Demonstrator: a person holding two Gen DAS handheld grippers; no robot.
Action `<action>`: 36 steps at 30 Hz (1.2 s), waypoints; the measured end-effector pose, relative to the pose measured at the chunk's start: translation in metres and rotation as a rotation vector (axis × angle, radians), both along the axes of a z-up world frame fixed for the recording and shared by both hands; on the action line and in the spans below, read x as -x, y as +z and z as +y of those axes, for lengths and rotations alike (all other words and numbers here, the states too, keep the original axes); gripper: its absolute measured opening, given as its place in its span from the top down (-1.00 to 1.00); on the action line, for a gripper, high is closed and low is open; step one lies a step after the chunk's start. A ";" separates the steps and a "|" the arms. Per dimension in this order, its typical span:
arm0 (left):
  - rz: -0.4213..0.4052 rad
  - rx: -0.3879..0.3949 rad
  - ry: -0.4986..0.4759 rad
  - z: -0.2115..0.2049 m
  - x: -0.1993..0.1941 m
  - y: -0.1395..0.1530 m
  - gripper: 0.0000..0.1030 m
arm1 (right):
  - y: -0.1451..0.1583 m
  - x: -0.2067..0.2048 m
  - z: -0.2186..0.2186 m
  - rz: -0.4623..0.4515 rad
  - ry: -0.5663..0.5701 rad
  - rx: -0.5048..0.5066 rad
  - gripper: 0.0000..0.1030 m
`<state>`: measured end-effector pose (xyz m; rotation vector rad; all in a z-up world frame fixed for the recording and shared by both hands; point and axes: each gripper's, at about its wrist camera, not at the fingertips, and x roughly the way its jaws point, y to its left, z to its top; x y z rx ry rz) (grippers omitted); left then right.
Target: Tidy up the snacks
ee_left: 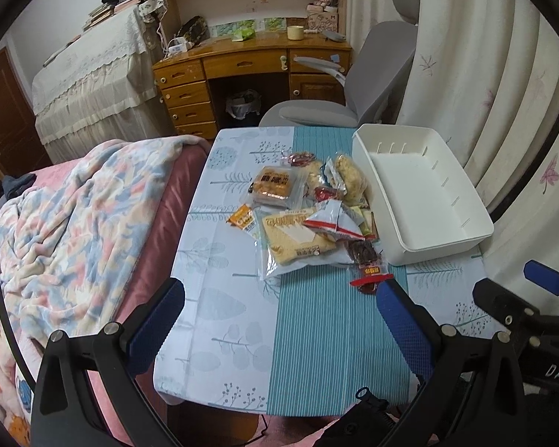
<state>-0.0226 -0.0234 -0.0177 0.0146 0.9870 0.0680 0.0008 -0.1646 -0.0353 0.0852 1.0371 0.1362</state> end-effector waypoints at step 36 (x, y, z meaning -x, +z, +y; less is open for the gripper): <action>0.146 0.011 -0.334 0.053 -0.084 -0.034 -0.99 | -0.036 -0.040 0.035 0.108 -0.235 -0.051 -0.90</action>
